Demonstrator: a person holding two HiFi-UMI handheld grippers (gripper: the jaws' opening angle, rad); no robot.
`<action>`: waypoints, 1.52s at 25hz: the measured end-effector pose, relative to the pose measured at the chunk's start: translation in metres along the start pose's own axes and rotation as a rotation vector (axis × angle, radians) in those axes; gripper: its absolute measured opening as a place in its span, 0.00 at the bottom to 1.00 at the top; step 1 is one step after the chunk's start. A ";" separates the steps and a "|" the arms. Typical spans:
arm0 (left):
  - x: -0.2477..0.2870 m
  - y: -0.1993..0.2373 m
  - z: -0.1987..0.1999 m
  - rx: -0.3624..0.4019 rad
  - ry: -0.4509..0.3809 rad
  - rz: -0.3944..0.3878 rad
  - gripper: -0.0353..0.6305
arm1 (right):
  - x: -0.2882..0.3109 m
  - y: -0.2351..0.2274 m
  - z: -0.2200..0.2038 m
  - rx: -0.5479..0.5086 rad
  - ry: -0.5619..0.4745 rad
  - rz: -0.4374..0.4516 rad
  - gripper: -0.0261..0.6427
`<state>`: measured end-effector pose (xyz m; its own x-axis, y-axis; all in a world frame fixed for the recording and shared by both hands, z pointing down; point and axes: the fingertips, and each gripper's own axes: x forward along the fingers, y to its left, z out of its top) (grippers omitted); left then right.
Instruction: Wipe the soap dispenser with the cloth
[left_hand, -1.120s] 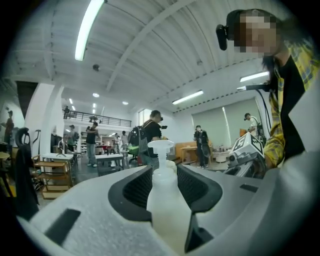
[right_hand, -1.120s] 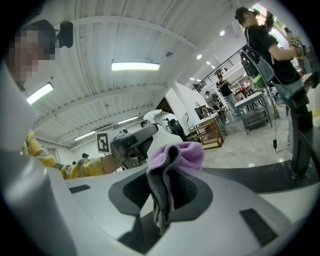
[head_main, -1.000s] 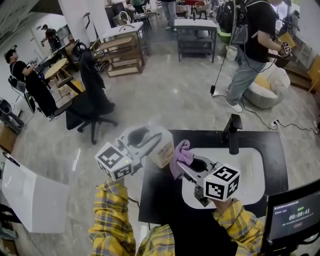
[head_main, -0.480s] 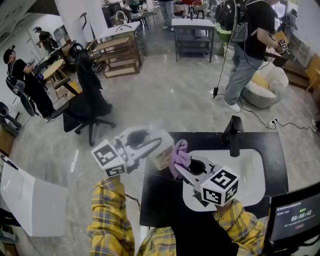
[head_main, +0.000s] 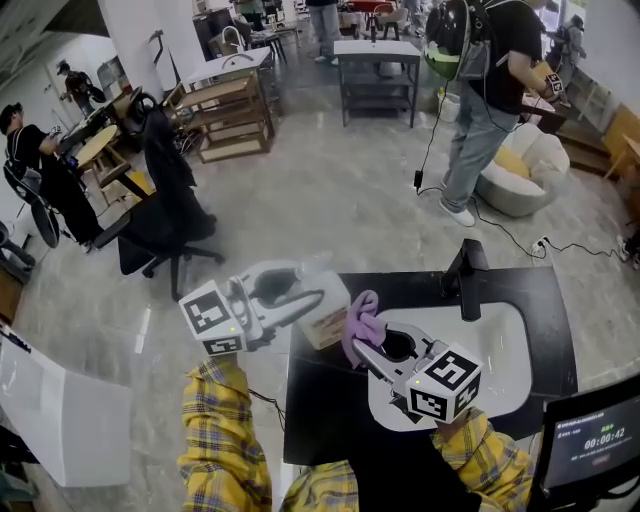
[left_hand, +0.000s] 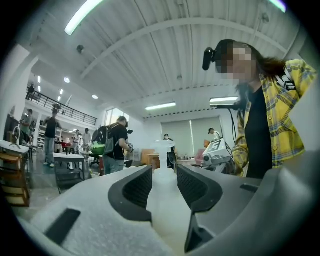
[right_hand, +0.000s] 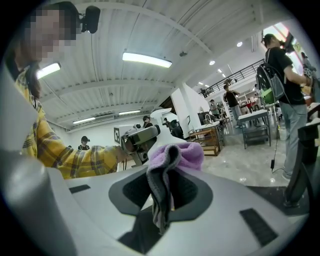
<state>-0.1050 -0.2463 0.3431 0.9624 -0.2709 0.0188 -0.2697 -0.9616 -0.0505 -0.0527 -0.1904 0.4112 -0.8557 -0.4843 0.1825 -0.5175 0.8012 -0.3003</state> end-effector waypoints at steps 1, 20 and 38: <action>-0.001 0.000 0.002 -0.004 -0.005 -0.010 0.28 | 0.000 0.001 0.001 -0.002 0.003 -0.002 0.16; -0.006 0.008 -0.008 -0.028 -0.030 -0.142 0.27 | 0.018 0.006 -0.006 -0.119 0.041 -0.034 0.16; -0.034 0.017 0.002 -0.078 -0.089 0.308 0.33 | 0.044 0.032 0.002 -0.271 0.026 0.023 0.16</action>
<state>-0.1420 -0.2538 0.3395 0.8331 -0.5482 -0.0731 -0.5471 -0.8363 0.0364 -0.1073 -0.1863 0.4081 -0.8651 -0.4583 0.2037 -0.4758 0.8785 -0.0441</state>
